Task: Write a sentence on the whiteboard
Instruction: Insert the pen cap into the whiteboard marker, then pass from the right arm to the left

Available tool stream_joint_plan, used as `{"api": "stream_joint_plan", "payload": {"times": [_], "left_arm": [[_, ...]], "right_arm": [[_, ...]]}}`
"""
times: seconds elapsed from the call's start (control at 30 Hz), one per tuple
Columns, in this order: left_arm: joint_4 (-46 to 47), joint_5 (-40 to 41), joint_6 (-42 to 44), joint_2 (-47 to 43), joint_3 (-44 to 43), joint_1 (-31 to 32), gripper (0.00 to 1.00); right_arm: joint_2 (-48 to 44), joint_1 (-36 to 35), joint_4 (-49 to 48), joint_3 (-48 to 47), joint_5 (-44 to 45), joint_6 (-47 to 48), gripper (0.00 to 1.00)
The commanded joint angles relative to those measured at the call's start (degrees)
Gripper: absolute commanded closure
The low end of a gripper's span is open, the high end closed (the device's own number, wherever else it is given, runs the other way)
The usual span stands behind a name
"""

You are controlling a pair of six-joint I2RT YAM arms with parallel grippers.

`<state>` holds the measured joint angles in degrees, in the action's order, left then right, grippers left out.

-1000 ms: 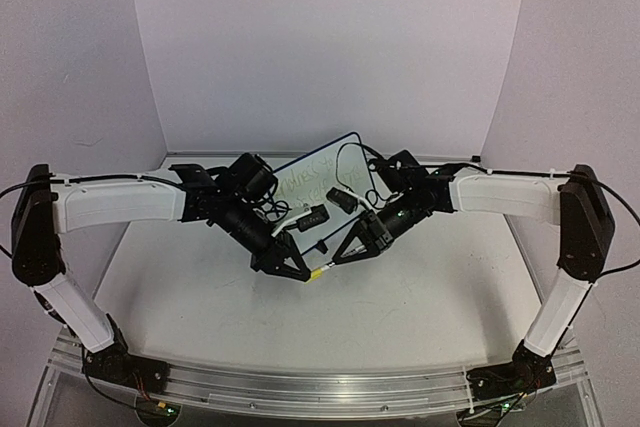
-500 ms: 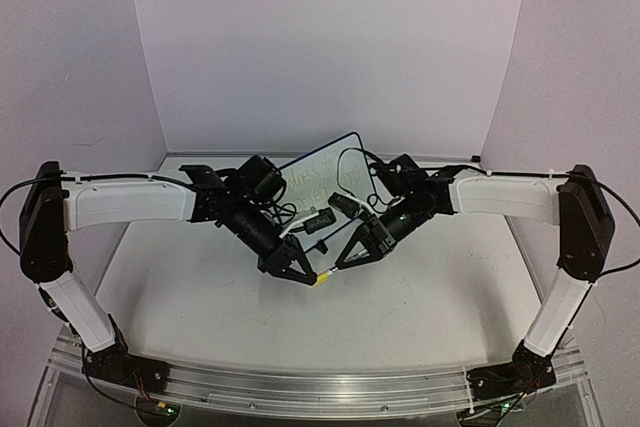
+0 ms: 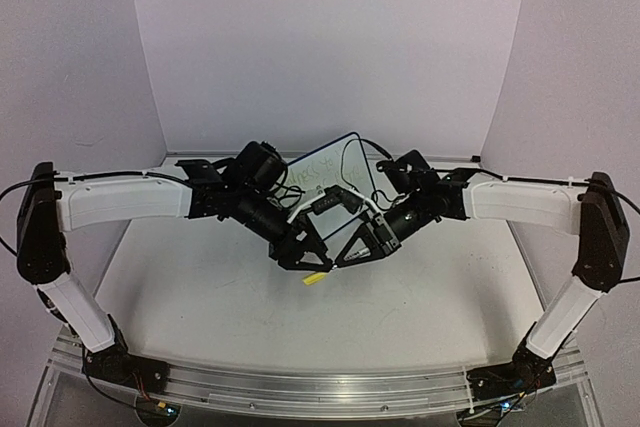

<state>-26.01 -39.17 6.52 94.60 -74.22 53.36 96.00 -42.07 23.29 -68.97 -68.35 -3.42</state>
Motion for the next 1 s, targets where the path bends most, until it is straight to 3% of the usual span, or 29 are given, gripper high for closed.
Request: {"api": "stream_joint_plan", "payload": {"times": [0.0,0.33,0.7,0.97], "left_arm": [[5.5,4.5,-3.2,-5.3,2.9,-0.1,0.18],[17.7,6.8,-17.1,-16.2,14.8,-2.6,0.01],[35.4,-1.8,-30.7,-18.7,24.0,-4.9,0.01],[36.3,-4.1,-32.3,-17.5,23.8,-4.9,0.01]], "right_arm": [[-4.4,1.4,-6.6,1.6,1.3,-3.2,1.0],[-9.3,3.6,-16.4,5.1,4.3,-10.3,1.0],[-14.0,3.6,-30.8,9.1,7.9,-20.0,1.0],[-13.2,3.5,-33.3,8.4,5.9,-21.6,1.0]]}}
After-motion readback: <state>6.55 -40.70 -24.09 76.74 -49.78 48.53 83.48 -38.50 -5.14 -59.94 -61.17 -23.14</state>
